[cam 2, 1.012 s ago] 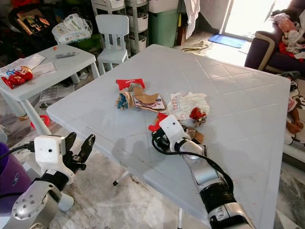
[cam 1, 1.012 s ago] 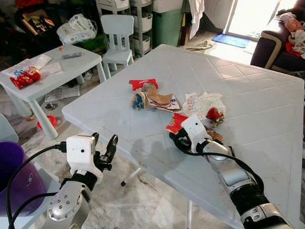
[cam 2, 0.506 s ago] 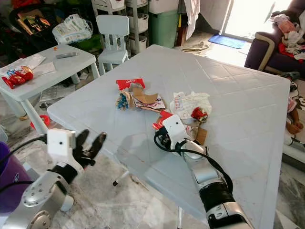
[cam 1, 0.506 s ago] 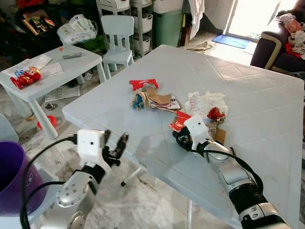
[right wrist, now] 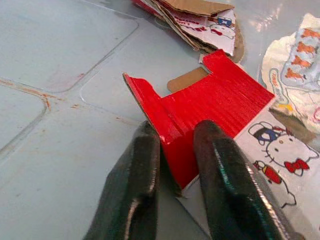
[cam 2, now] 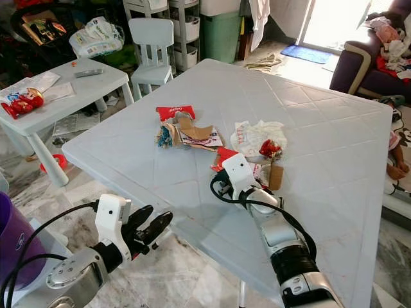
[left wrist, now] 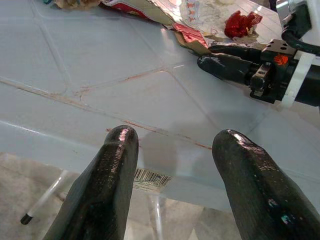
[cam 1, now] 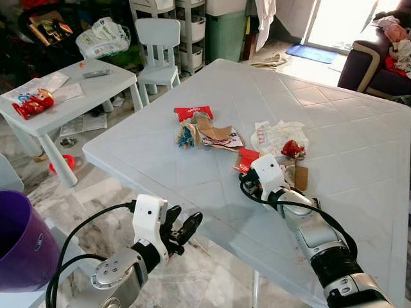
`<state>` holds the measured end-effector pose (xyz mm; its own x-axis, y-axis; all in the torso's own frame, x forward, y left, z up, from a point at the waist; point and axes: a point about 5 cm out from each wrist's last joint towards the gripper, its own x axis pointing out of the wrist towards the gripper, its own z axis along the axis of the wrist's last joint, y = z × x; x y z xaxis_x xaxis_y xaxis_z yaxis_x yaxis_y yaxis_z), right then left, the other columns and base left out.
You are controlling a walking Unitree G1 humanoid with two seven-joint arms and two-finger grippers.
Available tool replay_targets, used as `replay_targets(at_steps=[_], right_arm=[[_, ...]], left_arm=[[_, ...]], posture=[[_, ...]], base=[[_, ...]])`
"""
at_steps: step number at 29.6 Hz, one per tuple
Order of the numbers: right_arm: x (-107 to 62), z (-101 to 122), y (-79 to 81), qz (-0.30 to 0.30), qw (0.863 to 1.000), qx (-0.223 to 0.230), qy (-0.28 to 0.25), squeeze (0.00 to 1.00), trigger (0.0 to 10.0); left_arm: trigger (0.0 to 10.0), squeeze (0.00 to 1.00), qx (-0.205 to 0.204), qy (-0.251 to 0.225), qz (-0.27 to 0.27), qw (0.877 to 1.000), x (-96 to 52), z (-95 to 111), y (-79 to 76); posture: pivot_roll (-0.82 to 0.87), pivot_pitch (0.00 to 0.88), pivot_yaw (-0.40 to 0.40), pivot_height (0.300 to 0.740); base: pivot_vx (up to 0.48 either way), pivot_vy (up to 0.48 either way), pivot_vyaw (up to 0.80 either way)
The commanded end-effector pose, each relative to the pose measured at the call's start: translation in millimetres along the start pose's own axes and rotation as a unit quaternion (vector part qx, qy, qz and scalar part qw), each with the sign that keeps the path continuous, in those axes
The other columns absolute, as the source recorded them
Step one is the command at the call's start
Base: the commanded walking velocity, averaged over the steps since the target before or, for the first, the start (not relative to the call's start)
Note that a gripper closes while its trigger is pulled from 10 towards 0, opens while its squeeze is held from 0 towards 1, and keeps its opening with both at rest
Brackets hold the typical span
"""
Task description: Picking trash to rubbish bin
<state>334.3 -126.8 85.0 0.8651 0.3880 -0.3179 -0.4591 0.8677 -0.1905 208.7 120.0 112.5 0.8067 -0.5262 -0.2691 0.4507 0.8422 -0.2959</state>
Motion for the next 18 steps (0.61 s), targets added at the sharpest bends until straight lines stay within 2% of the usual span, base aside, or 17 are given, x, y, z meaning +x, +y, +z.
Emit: replay_targets(at_steps=[1, 5, 11, 13, 18], right_arm=[[-2.2, -11, -2.7, -0.009, 1.0, 0.013, 0.026, 0.0, 0.0], [-2.4, -8, -3.5, -0.014, 1.0, 0.019, 0.017, 0.0, 0.0], [-5.2, 5, -10.2, -0.027, 0.998, 0.056, -0.016, 0.0, 0.0], [-8.1, 16, -12.5, -0.024, 0.995, 0.09, -0.035, 0.0, 0.0], [-13.7, 26, -12.3, -0.01, 0.99, 0.126, -0.057, 0.0, 0.0]], left_arm=[[10.0, 0.0, 0.005, -0.007, -0.003, 1.0, -0.5, 6, -0.4], [10.0, 0.0, 0.005, -0.007, -0.002, 1.0, -0.3, 7, 0.4], [10.0, 0.0, 0.009, -0.011, 0.0, 1.0, 0.8, 9, 1.7], [10.0, 0.0, 0.011, -0.03, 0.012, 0.999, 3.5, 16, 5.8], [10.0, 0.0, 0.017, -0.058, 0.039, 0.997, 5.7, 26, 13.5]], posture=[[0.16, 0.055, -0.027, 0.74], [0.16, 0.054, -0.027, 0.74], [0.15, 0.052, -0.025, 0.74], [0.14, 0.046, -0.024, 0.74], [0.14, 0.04, -0.025, 0.74]], base=[[0.0, 0.0, 0.0], [0.0, 0.0, 0.0], [0.0, 0.0, 0.0], [0.0, 0.0, 0.0], [0.0, 0.0, 0.0]])
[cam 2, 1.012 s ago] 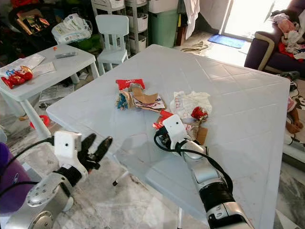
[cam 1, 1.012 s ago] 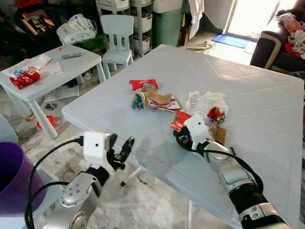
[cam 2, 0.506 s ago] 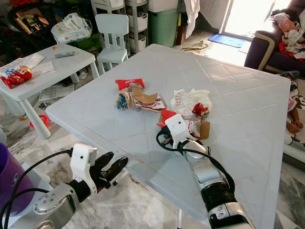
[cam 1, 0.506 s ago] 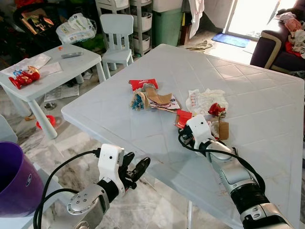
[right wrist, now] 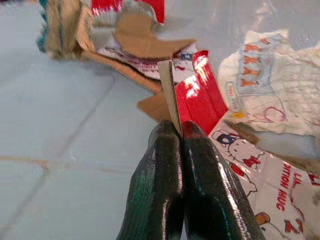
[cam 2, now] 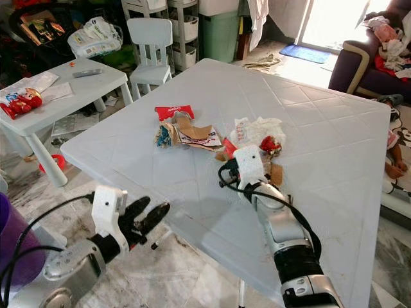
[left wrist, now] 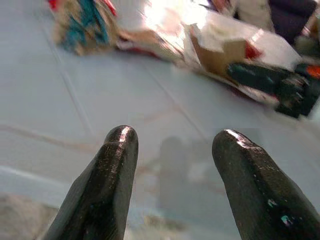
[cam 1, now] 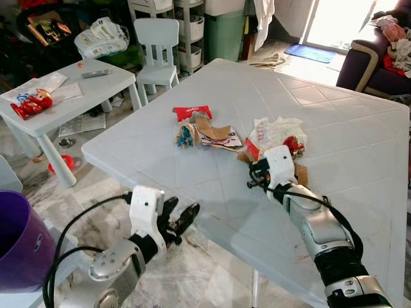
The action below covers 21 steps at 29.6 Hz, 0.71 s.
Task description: Picking trash to rubbish bin
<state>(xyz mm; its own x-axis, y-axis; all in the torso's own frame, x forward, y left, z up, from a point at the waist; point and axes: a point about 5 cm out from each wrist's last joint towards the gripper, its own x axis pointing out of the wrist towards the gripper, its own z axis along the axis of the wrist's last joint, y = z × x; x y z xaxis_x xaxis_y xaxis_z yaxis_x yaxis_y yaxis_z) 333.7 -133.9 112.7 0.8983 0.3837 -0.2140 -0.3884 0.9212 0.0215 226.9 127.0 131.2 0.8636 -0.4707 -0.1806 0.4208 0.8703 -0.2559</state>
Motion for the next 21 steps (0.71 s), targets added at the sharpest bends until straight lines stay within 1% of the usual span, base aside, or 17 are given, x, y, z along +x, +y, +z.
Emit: replay_targets(at_steps=[1, 5, 6, 9, 10, 12, 17, 21], right_arm=[[-3.9, 7, 0.0, 0.007, 1.0, 0.022, -0.011, 0.0, 0.0], [-7.6, 14, 0.9, 0.007, 0.999, 0.042, -0.021, 0.0, 0.0], [-12.2, 19, 4.1, 0.011, 0.998, 0.054, -0.032, 0.0, 0.0], [-19.9, 26, 10.8, 0.02, 0.996, 0.067, -0.05, 0.0, 0.0], [-19.9, 26, 10.8, 0.02, 0.996, 0.067, -0.05, 0.0, 0.0], [-27.8, 31, 18.1, 0.032, 0.994, 0.074, -0.069, 0.0, 0.0], [-39.2, 38, 26.7, 0.05, 0.991, 0.084, -0.095, 0.0, 0.0], [-45.9, 41, 30.4, 0.057, 0.99, 0.085, -0.1, 0.0, 0.0]], left_arm=[[10.0, 0.0, 0.006, -0.014, 0.027, 1.0, 1.2, 4, 8.2], [10.0, 0.0, 0.015, -0.037, 0.057, 0.998, 3.5, 11, 15.6], [10.0, 0.0, 0.024, -0.052, 0.077, 0.995, 5.7, 16, 20.6], [10.0, 0.0, 0.03, -0.066, 0.09, 0.993, 8.6, 21, 24.6], [10.0, 0.0, 0.03, -0.066, 0.09, 0.993, 8.6, 21, 24.6], [10.0, 0.0, 0.038, -0.079, 0.102, 0.991, 12.0, 25, 27.6], [10.0, 0.0, 0.048, -0.09, 0.121, 0.987, 16.6, 29, 34.3], [10.0, 0.0, 0.049, -0.092, 0.135, 0.985, 21.7, 29, 41.5]], posture=[[0.14, 0.04, -0.025, 0.74], [0.13, 0.039, -0.025, 0.74], [0.12, 0.038, -0.025, 0.74], [0.12, 0.038, -0.025, 0.74], [0.12, 0.038, -0.025, 0.74], [0.1, 0.036, -0.024, 0.74], [0.08, 0.037, -0.02, 0.74], [0.07, 0.038, -0.019, 0.74]], base=[[0.0, 0.0, 0.0], [0.0, 0.0, 0.0], [0.0, 0.0, 0.0], [0.0, 0.0, 0.0], [0.0, 0.0, 0.0], [0.0, 0.0, 0.0], [0.0, 0.0, 0.0], [0.0, 0.0, 0.0]])
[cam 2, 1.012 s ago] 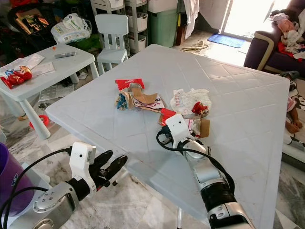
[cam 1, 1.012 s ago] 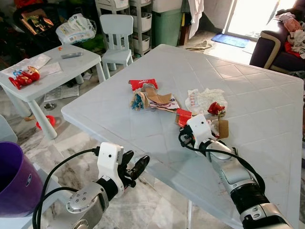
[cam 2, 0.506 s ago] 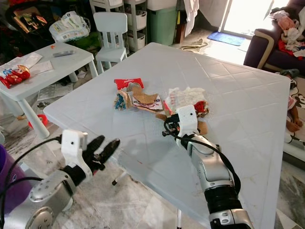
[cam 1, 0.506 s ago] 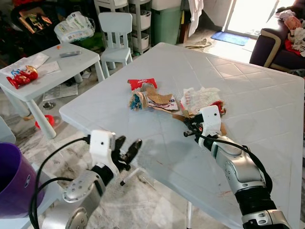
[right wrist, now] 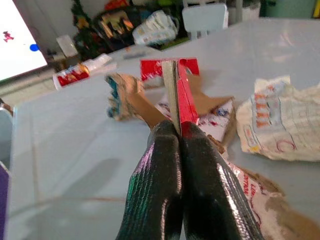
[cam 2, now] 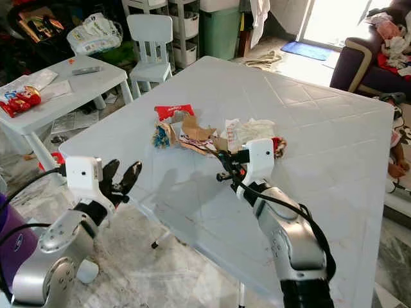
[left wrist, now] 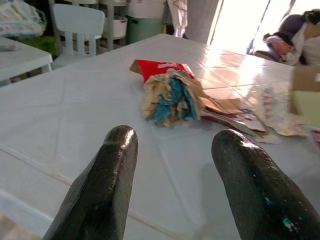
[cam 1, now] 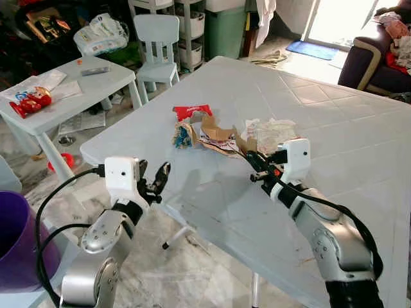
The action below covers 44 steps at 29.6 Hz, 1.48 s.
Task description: Picking trash to rubbish bin
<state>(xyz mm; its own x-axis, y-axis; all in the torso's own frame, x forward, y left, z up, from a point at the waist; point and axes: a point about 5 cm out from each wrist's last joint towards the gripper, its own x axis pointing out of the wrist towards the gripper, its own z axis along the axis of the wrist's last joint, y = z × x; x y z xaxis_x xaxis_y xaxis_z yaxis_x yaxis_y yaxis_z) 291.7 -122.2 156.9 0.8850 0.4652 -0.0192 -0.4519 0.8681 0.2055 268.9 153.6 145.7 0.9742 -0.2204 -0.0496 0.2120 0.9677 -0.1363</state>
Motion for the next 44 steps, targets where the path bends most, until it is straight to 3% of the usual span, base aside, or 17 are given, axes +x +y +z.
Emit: replay_targets(at_steps=[1, 8, 17, 23, 30, 34, 39, 40, 44], right_arm=[[-3.2, 7, 4.5, 0.008, 1.0, -0.001, -0.009, 0.0, 0.0], [-15.6, 6, 7.7, 0.004, 1.0, -0.01, -0.01, 0.0, 0.0], [-19.4, 16, 12.2, 0.003, 0.999, -0.018, -0.038, 0.0, 0.0], [-25.8, 25, 20.4, 0.027, 0.999, -0.009, -0.043, 0.0, 0.0], [-49.0, 23, 24.3, 0.046, 0.999, -0.005, -0.016, 0.0, 0.0], [-64.0, 30, 28.0, 0.036, 0.999, 0.009, -0.018, 0.0, 0.0], [-61.5, 40, 22.9, 0.006, 0.999, -0.01, -0.043, 0.0, 0.0], [-57.3, 47, 16.6, -0.021, 0.998, -0.019, -0.063, 0.0, 0.0], [-47.7, 61, 10.3, -0.032, 0.996, -0.018, -0.085, 0.0, 0.0]], left_arm=[[10.0, 0.0, 0.004, -0.004, 0.011, 1.0, 3.8, 0, 4.5], [10.0, 0.0, 0.012, -0.038, -0.002, 0.999, 22.7, 12, 1.9], [10.0, 0.0, 0.02, -0.052, 0.01, 0.998, 31.8, 10, 4.7], [10.0, 0.0, 0.019, -0.058, 0.022, 0.998, 45.3, 8, 12.3], [10.0, 0.0, 0.022, -0.058, 0.021, 0.998, 62.9, 6, 15.3], [10.0, 0.0, 0.019, -0.06, -0.004, 0.998, 80.1, 6, 4.7], [10.0, 0.0, 0.016, -0.084, 0.001, 0.996, 80.4, 12, -1.4], [10.0, 0.0, 0.017, -0.1, 0.008, 0.995, 77.4, 17, -3.8], [10.0, 0.0, 0.028, -0.134, 0.015, 0.991, 66.6, 21, -8.5]], posture=[[0.06, 0.038, -0.017, 0.74], [0.03, 0.036, -0.012, 0.74], [0.02, 0.036, -0.016, 0.74], [-0.02, 0.051, -0.022, 0.74], [-0.11, 0.082, -0.014, 0.74], [-0.17, 0.101, -0.013, 0.74], [-0.15, 0.096, -0.023, 0.74], [-0.14, 0.094, -0.031, 0.74], [-0.11, 0.087, -0.041, 0.74]], base=[[0.0, 0.0, 0.0], [0.0, 0.0, 0.0], [0.0, 0.0, 0.0], [0.0, 0.0, 0.0], [0.0, 0.0, 0.0], [0.0, 0.0, 0.0], [0.0, 0.0, 0.0], [0.0, 0.0, 0.0], [0.0, 0.0, 0.0]])
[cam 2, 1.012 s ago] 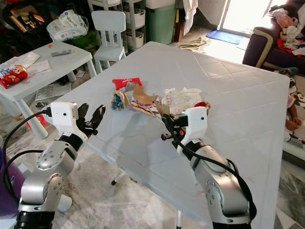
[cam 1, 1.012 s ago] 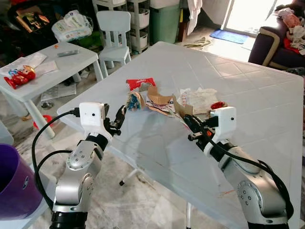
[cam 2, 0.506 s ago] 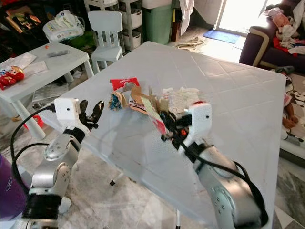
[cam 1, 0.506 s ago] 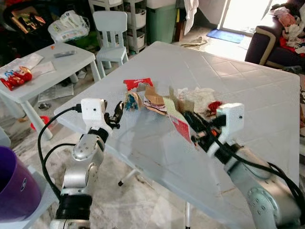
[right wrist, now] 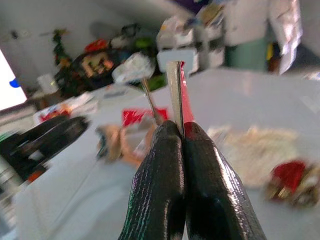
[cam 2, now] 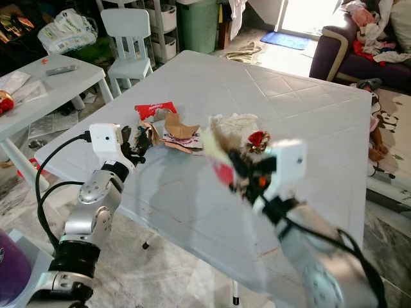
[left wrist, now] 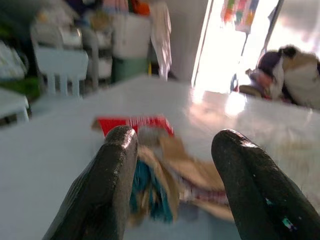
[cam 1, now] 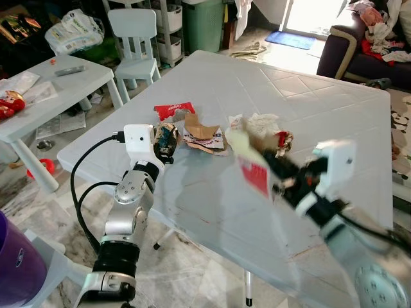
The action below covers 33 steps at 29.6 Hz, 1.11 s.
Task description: Picking trash to rubbish bin
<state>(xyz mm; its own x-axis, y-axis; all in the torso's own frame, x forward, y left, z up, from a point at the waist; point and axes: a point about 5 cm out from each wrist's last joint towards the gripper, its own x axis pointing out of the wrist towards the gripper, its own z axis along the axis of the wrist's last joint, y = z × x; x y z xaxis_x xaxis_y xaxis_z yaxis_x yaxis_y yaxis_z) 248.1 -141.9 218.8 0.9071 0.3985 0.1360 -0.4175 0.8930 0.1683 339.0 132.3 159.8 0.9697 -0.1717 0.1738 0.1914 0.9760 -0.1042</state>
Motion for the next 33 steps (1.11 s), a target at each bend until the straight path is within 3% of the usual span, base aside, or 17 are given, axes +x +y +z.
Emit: replay_targets(at_steps=[1, 7, 12, 16, 21, 33], right_arm=[[4.0, 2, -5.6, -0.012, 1.0, 0.005, -0.005, 0.0, 0.0], [18.4, 7, -6.7, -0.009, 1.0, 0.014, -0.024, 0.0, 0.0], [32.0, 16, -15.1, -0.043, 0.996, -0.065, -0.052, 0.0, 0.0], [39.9, 13, -22.1, -0.057, 0.995, -0.068, -0.055, 0.0, 0.0], [45.1, 12, -21.1, -0.052, 0.995, -0.066, -0.06, 0.0, 0.0], [53.0, 1, -9.0, -0.032, 0.995, -0.055, -0.074, 0.0, 0.0]], left_arm=[[10.0, 0.0, 0.013, -0.022, 0.009, 1.0, -7.5, 7, -0.6], [10.0, 0.0, 0.019, -0.027, 0.038, 0.999, -23.7, 9, -0.6], [10.0, 0.0, 0.031, -0.025, 0.047, 0.998, -38.6, 9, 1.2], [10.0, 0.0, 0.038, -0.021, 0.06, 0.997, -46.7, 13, 10.1], [10.0, 0.0, 0.035, -0.026, 0.076, 0.996, -48.6, 21, 20.1], [10.0, 0.0, 0.042, -0.034, 0.058, 0.997, -45.2, 34, 21.8]], posture=[[-0.1, 0.086, -0.042, 0.74], [-0.04, 0.068, -0.051, 0.74], [0.0, 0.048, -0.054, 0.74], [0.03, 0.032, -0.054, 0.74], [0.04, 0.02, -0.044, 0.74], [0.07, 0.003, -0.01, 0.74]], base=[[0.0, 0.0, 0.0], [0.0, 0.0, 0.0], [0.0, 0.0, 0.0], [0.0, 0.0, 0.0], [0.0, 0.0, 0.0], [0.0, 0.0, 0.0]])
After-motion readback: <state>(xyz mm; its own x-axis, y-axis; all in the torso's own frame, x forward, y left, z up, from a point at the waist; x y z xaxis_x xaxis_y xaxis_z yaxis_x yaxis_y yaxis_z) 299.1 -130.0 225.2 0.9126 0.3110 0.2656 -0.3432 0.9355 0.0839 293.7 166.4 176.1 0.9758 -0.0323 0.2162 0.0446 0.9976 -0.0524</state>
